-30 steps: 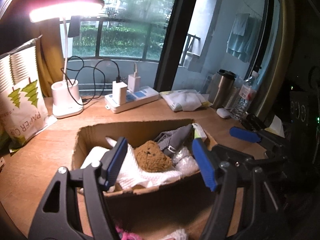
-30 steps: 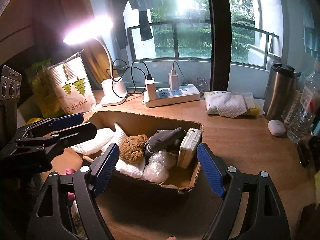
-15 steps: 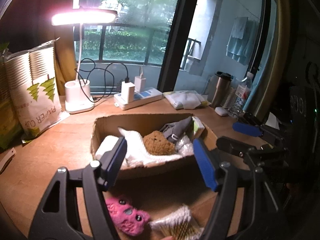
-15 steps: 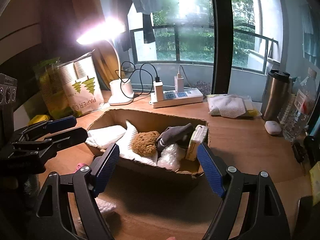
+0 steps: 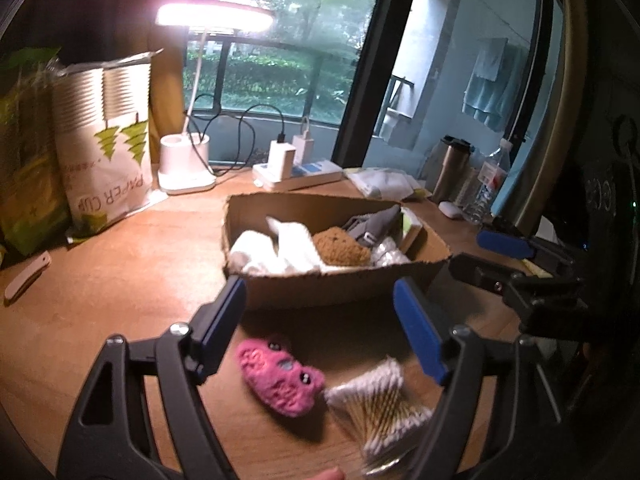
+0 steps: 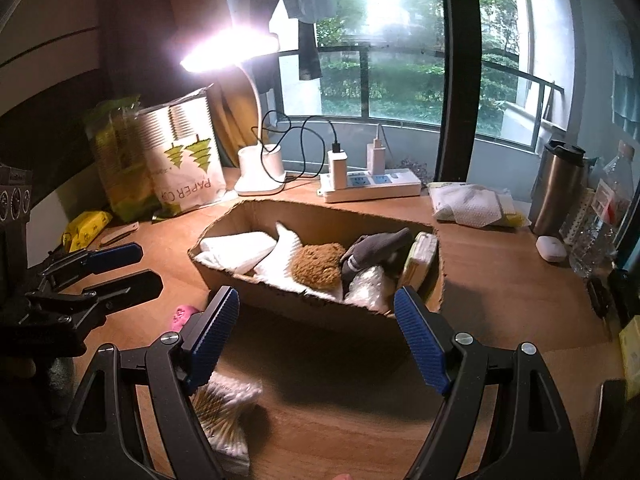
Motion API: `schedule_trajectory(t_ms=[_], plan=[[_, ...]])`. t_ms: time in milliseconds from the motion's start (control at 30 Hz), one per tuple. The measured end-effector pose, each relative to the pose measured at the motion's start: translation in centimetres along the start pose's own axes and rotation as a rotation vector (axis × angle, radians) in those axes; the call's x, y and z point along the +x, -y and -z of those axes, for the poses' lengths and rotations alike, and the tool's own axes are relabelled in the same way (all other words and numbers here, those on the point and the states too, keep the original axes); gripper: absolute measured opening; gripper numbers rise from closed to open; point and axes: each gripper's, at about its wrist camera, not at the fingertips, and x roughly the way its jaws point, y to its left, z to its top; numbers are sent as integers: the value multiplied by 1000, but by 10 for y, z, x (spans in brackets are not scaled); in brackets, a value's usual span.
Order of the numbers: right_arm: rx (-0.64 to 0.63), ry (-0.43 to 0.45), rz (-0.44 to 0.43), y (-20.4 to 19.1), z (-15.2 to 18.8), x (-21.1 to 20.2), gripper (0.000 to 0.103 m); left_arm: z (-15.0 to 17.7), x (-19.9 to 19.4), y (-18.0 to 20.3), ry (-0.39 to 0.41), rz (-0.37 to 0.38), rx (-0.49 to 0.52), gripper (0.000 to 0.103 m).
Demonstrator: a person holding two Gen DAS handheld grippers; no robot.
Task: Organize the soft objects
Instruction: 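Withdraw both tools from the box toward the pink toy and cotton swabs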
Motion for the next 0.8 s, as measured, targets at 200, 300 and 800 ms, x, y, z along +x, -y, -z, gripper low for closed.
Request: schedule_trajectory(t_ms=[200, 300, 800], plan=[[-15, -24, -11, -15, 10, 3, 83, 15, -8, -6, -9, 1, -11, 77], [-20, -35, -15, -21, 16, 4, 83, 22, -10, -11, -13, -1, -22, 77], [-56, -122, -61, -56, 50, 26, 83, 63, -13, -35, -60, -17, -82, 77]])
